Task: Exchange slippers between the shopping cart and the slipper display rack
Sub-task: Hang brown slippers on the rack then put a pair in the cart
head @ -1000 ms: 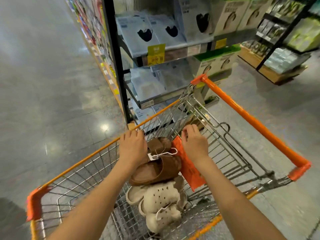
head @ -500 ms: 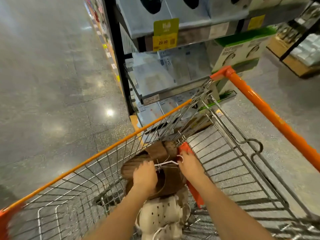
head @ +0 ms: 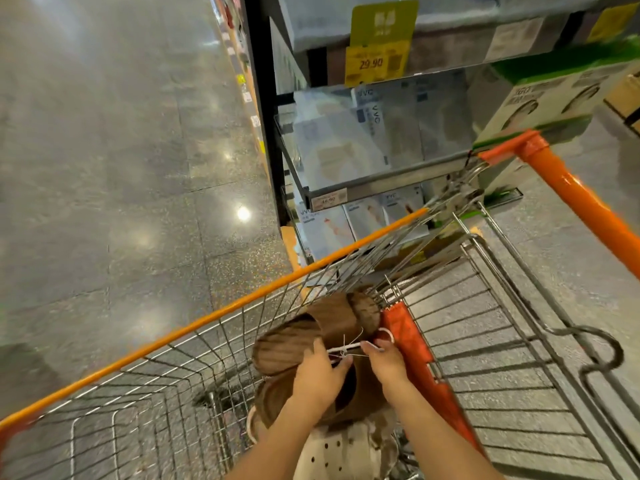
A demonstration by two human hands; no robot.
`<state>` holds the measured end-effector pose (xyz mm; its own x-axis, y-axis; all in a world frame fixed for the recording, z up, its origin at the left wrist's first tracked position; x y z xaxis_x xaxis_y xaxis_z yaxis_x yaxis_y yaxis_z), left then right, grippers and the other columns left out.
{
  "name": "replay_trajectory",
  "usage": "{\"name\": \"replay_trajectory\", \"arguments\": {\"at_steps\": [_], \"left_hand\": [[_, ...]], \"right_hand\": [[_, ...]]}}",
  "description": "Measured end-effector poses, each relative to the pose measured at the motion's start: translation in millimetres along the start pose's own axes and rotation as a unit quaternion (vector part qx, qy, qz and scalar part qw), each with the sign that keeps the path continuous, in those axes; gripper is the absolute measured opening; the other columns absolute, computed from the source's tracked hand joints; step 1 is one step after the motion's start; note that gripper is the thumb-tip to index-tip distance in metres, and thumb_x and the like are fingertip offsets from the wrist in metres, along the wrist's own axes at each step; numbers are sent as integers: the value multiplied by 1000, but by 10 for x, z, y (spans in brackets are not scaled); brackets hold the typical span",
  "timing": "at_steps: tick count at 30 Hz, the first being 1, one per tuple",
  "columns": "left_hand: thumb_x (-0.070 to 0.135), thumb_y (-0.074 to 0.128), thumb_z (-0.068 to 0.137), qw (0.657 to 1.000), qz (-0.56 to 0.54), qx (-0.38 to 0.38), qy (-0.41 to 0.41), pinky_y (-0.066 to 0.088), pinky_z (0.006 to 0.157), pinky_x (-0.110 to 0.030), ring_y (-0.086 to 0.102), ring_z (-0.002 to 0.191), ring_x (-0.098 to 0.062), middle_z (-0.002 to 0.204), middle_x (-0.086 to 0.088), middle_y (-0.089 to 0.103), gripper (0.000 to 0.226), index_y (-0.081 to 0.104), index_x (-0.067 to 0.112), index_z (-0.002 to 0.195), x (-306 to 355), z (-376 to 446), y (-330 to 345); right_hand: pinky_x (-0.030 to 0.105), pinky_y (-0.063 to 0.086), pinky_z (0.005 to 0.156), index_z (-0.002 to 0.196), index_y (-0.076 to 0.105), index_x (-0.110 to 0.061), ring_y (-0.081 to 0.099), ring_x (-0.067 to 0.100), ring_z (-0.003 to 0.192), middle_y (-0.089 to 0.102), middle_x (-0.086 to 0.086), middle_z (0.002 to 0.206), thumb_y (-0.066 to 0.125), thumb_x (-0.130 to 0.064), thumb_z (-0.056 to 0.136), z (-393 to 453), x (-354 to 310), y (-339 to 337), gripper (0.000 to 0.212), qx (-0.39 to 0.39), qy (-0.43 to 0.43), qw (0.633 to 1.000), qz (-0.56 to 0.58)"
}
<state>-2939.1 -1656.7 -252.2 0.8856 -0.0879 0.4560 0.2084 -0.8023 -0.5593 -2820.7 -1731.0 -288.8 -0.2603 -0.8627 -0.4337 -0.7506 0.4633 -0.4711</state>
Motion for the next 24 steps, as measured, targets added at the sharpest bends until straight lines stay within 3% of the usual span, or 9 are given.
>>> {"name": "replay_trajectory", "arguments": {"at_steps": [2, 4, 5, 11, 14, 17, 20, 24], "left_hand": [[46, 52, 90, 999, -35, -4, -11, 42, 93, -32, 50, 119, -32, 133, -17, 44, 65, 32, 6, 137, 20, 39, 18], [42, 55, 90, 998, -62, -6, -16, 39, 96, -31, 46, 123, -32, 136, -18, 42, 64, 33, 6, 138, 26, 57, 20], [39, 55, 90, 997, -76, -8, -14, 38, 98, -31, 44, 125, -31, 137, -17, 42, 62, 34, 6, 138, 30, 57, 15], [22, 55, 91, 993, -114, -25, 3, 42, 92, -30, 52, 117, -31, 126, -14, 55, 38, 44, 13, 125, 83, -56, -123], [19, 55, 90, 992, -125, -22, 12, 43, 91, -30, 53, 119, -30, 127, -12, 58, 41, 43, 11, 129, 139, -151, -204], [15, 58, 86, 984, -175, -22, 20, 49, 88, -34, 59, 108, -32, 120, -13, 61, 38, 45, 12, 121, 165, -263, -287], [12, 57, 81, 975, -216, -52, 26, 50, 67, -34, 62, 84, -30, 106, -16, 63, 38, 42, 15, 115, 159, -391, -366], [9, 59, 72, 957, -279, -71, 35, 51, 54, -35, 61, 69, -30, 86, -16, 61, 46, 45, 17, 115, 111, -591, -448]], "right_hand": [[35, 41, 101, 108, 65, -11, 54, 28, 115, 61, 13, 122, 65, -22, 84, 58, 60, 2, 26, 31, 9, 998, 45], [37, 43, 99, 86, 68, -19, 58, 27, 108, 66, 12, 112, 66, -17, 83, 26, 71, -32, 4, 74, 0, 995, 72], [37, 44, 96, 83, 68, -19, 59, 28, 106, 67, 12, 108, 64, -16, 83, -15, 59, -46, 4, 97, -8, 992, 74], [32, 43, 78, 97, 72, -10, 62, 32, 98, 70, 14, 101, 58, -17, 89, -445, -65, -149, 17, 218, -48, 965, 135], [33, 44, 81, 100, 71, -11, 62, 33, 97, 71, 13, 103, 57, -19, 90, -644, -142, -242, 19, 251, -98, 955, 127], [30, 41, 79, 103, 70, -12, 62, 30, 97, 71, 10, 103, 54, -21, 92, -880, -290, -385, 21, 266, -139, 947, 109], [25, 38, 74, 104, 69, -13, 62, 26, 96, 71, 7, 101, 51, -23, 93, -1162, -441, -514, 23, 266, -185, 941, 96], [28, 44, 79, 111, 66, -17, 63, 25, 100, 70, 6, 106, 48, -21, 95, -1615, -630, -618, 24, 282, -242, 924, 87]]}}
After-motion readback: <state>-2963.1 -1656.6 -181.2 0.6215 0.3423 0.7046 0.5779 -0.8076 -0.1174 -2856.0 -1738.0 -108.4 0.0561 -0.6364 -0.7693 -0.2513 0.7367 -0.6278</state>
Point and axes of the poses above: each hand's wrist, its own z-axis towards the middle knuckle, its own y-axis out of the palm, x = y × z, the point moved 3 cm from there along z, towards the middle knuckle
